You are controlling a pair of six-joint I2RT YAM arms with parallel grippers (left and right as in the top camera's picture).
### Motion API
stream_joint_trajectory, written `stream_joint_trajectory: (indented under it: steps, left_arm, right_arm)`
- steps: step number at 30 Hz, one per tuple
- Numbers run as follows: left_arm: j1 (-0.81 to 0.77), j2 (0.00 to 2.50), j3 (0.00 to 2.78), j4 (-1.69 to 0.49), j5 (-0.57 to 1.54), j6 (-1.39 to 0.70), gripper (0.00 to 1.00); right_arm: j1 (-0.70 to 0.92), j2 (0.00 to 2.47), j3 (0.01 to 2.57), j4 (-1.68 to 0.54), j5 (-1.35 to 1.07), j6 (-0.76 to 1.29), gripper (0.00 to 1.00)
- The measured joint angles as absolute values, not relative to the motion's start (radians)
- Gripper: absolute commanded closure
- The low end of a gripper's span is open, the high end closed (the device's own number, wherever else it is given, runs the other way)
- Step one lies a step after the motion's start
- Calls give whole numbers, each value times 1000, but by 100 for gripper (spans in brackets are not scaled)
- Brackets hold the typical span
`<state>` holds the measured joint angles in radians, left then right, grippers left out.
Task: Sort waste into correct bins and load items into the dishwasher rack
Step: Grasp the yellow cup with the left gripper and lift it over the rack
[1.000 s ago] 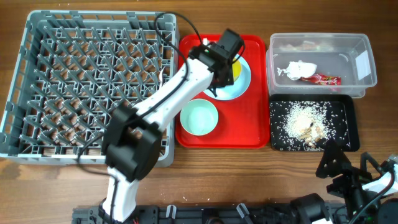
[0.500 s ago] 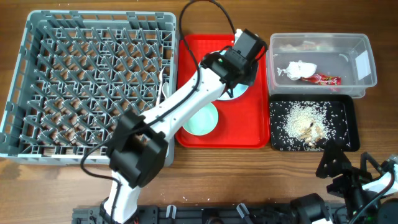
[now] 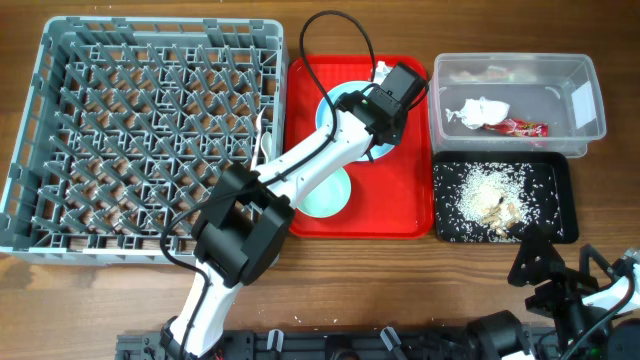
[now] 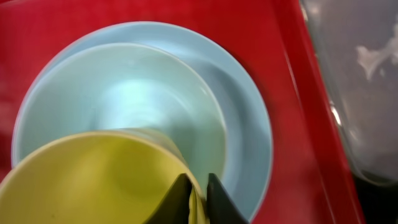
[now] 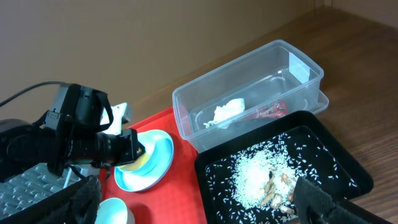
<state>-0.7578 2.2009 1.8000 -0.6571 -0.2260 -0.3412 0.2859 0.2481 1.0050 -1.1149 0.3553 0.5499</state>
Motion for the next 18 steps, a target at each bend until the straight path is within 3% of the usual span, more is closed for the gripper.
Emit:
stream_joint_trajectory:
  steps: [5, 8, 13, 18]
  left_arm:
    - [-759, 2172, 1799, -649, -374, -342, 96]
    - [-758, 2008, 1793, -705, -308, -343, 96]
    - [-657, 1661, 1796, -809, -13, -349, 96]
    - [-257, 1616, 1800, -876, 592, -353, 96]
  right_arm:
    - [286, 248, 1005, -1115, 355, 550, 0]
    - [286, 248, 1005, -1115, 355, 550, 0]
    - [286, 248, 1005, -1115, 355, 550, 0]
    - [286, 248, 1005, -1115, 348, 550, 0]
